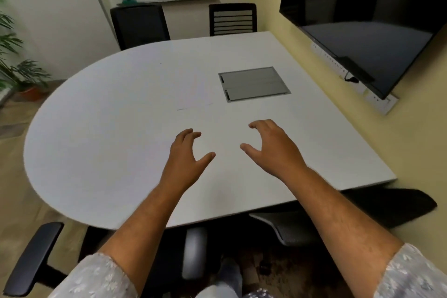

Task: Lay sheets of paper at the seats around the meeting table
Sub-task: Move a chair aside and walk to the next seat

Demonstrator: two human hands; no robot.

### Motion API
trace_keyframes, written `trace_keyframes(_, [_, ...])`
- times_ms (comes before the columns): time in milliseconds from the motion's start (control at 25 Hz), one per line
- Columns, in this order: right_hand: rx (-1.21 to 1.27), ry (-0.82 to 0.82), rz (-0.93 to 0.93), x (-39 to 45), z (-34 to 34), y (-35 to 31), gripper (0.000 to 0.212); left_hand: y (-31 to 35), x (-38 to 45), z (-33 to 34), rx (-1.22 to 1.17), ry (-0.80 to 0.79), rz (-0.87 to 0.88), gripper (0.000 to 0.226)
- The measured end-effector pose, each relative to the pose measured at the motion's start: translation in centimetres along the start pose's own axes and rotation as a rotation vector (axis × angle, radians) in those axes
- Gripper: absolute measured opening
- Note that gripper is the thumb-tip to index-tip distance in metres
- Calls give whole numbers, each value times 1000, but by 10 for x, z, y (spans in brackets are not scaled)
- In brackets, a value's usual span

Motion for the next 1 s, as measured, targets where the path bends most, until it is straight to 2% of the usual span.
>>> trace_keyframes(440, [192,-145,140,248,95,7,47,-161,204,43,-249,127,-338,50])
trace_keyframes(680, [260,-212,199,336,178,20,37,-254,280,72,-243,184,-446,38])
trace_keyframes(840, [336,-223,269,394,238,48,34,-326,328,105,-219,220,-541,46])
trace_keyframes(1000, [382,-222,351,435,284,79,31,-373,373,138,-140,227,-553,62])
Point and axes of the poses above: each hand's wrist, its own x-axis towards the middle knuckle, its own z-axis out of the palm, y = z × x, the point moved 9 cm from there along x, towards the middle knuckle, and after that the axes turned 6 degrees about z, right-handed, at the moved point
